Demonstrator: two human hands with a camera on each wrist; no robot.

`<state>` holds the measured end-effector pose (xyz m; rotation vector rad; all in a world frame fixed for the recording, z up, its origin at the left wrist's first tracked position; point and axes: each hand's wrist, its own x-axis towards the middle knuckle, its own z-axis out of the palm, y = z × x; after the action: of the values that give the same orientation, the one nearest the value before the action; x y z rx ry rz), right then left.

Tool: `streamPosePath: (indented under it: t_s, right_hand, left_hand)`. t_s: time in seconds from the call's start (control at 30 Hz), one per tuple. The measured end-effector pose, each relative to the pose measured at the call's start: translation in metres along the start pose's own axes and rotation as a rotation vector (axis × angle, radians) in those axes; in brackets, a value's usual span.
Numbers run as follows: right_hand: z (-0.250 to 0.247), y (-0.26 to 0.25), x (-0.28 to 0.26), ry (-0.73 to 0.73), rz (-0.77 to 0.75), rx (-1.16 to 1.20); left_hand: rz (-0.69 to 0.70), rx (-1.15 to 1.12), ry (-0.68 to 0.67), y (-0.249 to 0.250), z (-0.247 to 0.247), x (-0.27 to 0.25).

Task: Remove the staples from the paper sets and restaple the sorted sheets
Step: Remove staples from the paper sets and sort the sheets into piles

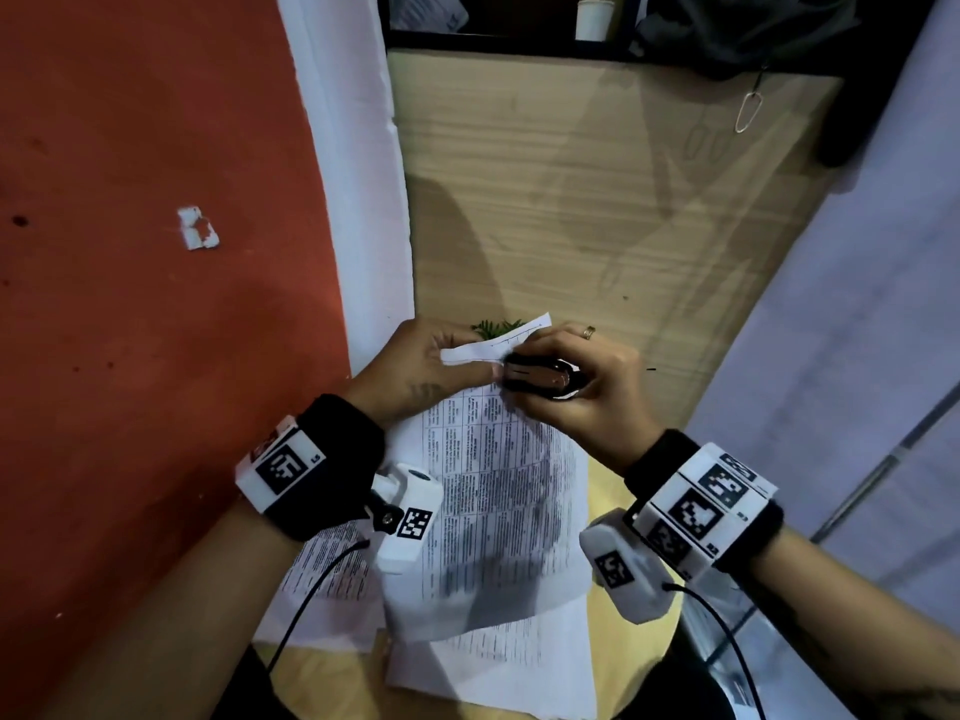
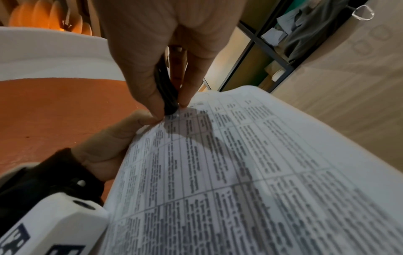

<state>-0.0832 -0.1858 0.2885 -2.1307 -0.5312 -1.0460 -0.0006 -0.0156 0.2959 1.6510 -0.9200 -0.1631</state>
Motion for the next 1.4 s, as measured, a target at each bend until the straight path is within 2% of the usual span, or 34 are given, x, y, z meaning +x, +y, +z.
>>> streamPosePath:
  t_s: [0.23,0.33,0.4,0.53,0.67,0.83,1.0,1.07,1.17,1.27,1.4]
  right_hand:
    - [0.01,-0.005,-0.007,0.084,-0.015,-0.124]
    - [0.009,-0.005,-0.01,0.179,0.027,-0.121]
    - [0.007,-0.004,-0.014,0.197,0.061,-0.121]
    - [0.011,0.008,-0.024,0.139,0.148,-0.143]
    - [0.017,0.024,-0.037,0.083,0.298,-0.174]
    - [0.022,0.05,-0.059,-0.063,0.564,-0.243]
    - [0.024,0.063,-0.066,-0.055,0.63,-0.186]
    - [0.024,0.065,-0.066,-0.118,0.673,-0.103]
    - [0.024,0.067,-0.064,-0.179,0.795,0.253]
    - [0.027,0.071,-0.063,-0.204,0.903,0.504]
    - [0.025,0.063,-0.056,-0.251,0.93,0.678]
  left_hand:
    - [0.098,0.249,0.214,-0.008,0.009,0.006]
    - [0.068,0.193,0.315,-0.013,-0.003,0.006]
    - [0.038,0.156,0.289,-0.017,-0.011,0.004]
    - [0.034,0.167,0.259,-0.019,-0.013,0.001]
    - [0.017,0.196,0.261,-0.024,-0.016,0.002]
    - [-0.017,0.263,0.226,-0.037,-0.022,0.002]
    - [-0.062,0.308,0.111,-0.052,-0.029,0.003]
    - [-0.072,0.308,0.086,-0.056,-0.031,0.004]
    - [-0.075,0.295,0.059,-0.06,-0.034,0.005]
    - [-0.061,0.239,-0.008,-0.057,-0.034,0.006]
    - [-0.082,0.189,-0.025,-0.051,-0.038,0.006]
